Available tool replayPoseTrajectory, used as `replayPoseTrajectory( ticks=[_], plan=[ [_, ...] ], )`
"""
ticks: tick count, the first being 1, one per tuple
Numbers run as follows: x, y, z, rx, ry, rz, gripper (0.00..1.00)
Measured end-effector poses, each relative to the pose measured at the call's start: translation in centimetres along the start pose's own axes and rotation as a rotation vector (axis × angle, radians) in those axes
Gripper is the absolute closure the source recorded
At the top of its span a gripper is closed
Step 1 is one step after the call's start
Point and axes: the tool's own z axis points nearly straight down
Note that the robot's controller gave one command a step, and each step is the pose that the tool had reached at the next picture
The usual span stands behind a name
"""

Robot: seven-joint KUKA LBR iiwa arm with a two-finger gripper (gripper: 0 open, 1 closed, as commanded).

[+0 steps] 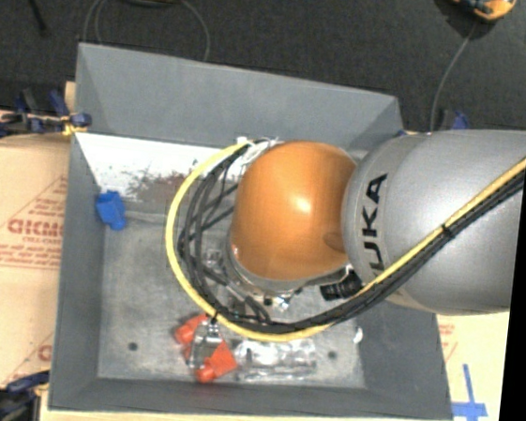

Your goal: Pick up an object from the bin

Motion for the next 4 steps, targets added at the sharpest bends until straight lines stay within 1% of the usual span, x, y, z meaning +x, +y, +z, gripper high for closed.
replayPoseTrajectory(
  ticks=[1, 2, 3, 4],
  plan=[
    [-3.2, -4.9, 12.2, 0.001, -0.005, -0.106, 0.00],
    [-3.5, -4.5, 11.7, -0.005, -0.020, -0.107, 1.00],
    [-3.3, -4.6, 11.9, -0.003, -0.012, -0.106, 0.00],
    [0.1, -10.2, 11.2, 0.003, -0.005, -0.158, 0.00]
  ],
)
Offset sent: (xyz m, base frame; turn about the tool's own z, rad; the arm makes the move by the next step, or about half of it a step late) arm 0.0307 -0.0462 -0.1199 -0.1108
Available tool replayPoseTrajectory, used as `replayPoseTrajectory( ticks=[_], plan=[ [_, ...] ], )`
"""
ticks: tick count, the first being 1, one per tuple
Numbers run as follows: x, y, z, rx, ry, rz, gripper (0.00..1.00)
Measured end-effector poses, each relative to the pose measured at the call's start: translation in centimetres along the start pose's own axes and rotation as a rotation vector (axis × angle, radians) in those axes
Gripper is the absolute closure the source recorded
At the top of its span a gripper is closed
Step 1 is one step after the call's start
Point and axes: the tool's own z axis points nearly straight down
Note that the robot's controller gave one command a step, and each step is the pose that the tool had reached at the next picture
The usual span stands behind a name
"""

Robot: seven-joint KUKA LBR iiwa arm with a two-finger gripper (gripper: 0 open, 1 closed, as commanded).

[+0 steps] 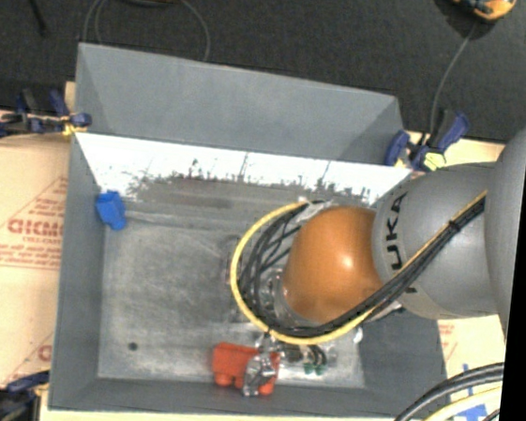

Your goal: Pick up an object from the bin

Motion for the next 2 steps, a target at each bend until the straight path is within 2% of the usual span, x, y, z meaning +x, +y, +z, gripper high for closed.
replayPoseTrajectory(
  ticks=[1, 2],
  plan=[
    [-0.2, 0.4, 0.0, -0.004, -0.002, 0.001, 1.00],
    [-1.7, 0.3, -12.8, -0.001, -0.013, 0.011, 1.00]
  ],
)
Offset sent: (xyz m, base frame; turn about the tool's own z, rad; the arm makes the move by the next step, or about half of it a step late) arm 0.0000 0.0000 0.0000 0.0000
